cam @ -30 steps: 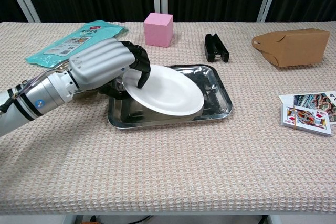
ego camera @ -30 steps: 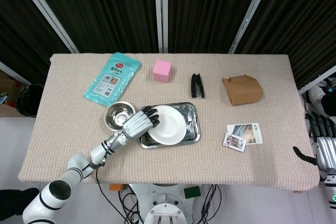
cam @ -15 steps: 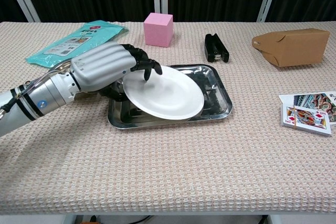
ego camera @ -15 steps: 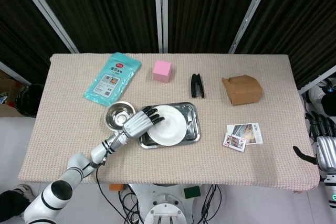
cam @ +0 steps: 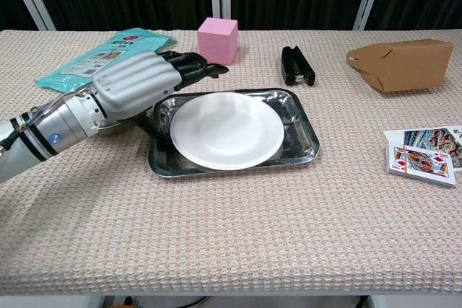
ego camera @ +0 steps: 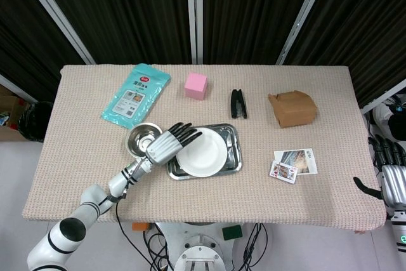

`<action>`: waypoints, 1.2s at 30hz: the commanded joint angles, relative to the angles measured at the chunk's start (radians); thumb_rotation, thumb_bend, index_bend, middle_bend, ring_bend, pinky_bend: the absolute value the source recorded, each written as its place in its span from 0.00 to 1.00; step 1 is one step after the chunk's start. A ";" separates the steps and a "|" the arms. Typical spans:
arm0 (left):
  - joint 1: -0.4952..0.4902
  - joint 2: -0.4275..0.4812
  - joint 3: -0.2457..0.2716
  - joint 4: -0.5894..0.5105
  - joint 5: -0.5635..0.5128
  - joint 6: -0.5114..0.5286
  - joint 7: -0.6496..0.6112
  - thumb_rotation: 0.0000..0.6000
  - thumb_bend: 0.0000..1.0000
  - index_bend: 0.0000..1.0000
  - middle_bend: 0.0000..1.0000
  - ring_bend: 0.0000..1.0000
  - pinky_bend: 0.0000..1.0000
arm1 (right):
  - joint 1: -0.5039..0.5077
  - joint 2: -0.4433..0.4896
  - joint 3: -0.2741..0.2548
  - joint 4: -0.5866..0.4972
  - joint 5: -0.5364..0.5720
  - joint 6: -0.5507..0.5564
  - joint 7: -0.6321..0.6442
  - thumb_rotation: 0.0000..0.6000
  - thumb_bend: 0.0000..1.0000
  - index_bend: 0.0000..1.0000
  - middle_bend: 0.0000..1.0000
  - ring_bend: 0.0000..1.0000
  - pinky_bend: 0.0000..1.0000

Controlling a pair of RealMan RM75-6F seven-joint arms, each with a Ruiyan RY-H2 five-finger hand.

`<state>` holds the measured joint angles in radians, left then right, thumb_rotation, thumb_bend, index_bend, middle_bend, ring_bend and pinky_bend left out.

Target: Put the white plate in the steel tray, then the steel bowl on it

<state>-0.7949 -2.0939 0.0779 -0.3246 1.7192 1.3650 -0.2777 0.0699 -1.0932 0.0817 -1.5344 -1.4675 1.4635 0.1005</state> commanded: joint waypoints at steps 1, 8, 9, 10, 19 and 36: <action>-0.002 0.005 -0.005 -0.001 -0.004 0.008 0.011 1.00 0.05 0.01 0.14 0.08 0.20 | 0.000 0.000 0.000 -0.001 0.000 0.001 0.000 1.00 0.18 0.00 0.00 0.00 0.00; -0.001 0.029 -0.014 -0.020 -0.015 0.023 0.037 1.00 0.05 0.01 0.13 0.07 0.20 | 0.000 -0.001 0.001 0.001 0.000 0.002 0.001 1.00 0.18 0.00 0.00 0.00 0.00; 0.000 0.032 -0.013 -0.023 -0.015 0.024 0.041 1.00 0.05 0.01 0.13 0.07 0.20 | 0.000 -0.002 0.001 0.001 -0.001 0.002 0.001 1.00 0.18 0.00 0.00 0.00 0.00; 0.002 0.035 -0.012 -0.026 -0.014 0.024 0.046 1.00 0.05 0.01 0.13 0.07 0.20 | 0.000 -0.002 0.001 0.001 -0.001 0.002 0.001 1.00 0.18 0.00 0.00 0.00 0.00; 0.021 0.064 -0.004 -0.050 -0.015 0.024 0.096 1.00 0.05 0.01 0.13 0.07 0.19 | -0.002 -0.001 0.002 -0.001 -0.003 0.009 0.000 1.00 0.18 0.00 0.00 0.00 0.00; 0.257 0.423 0.016 -0.606 -0.092 0.155 0.248 1.00 0.07 0.24 0.27 0.15 0.24 | 0.002 -0.011 0.000 0.009 -0.008 0.006 0.009 1.00 0.18 0.00 0.00 0.00 0.00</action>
<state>-0.6226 -1.8007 0.0722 -0.7500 1.6647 1.5264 -0.0955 0.0714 -1.1044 0.0822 -1.5249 -1.4749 1.4697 0.1090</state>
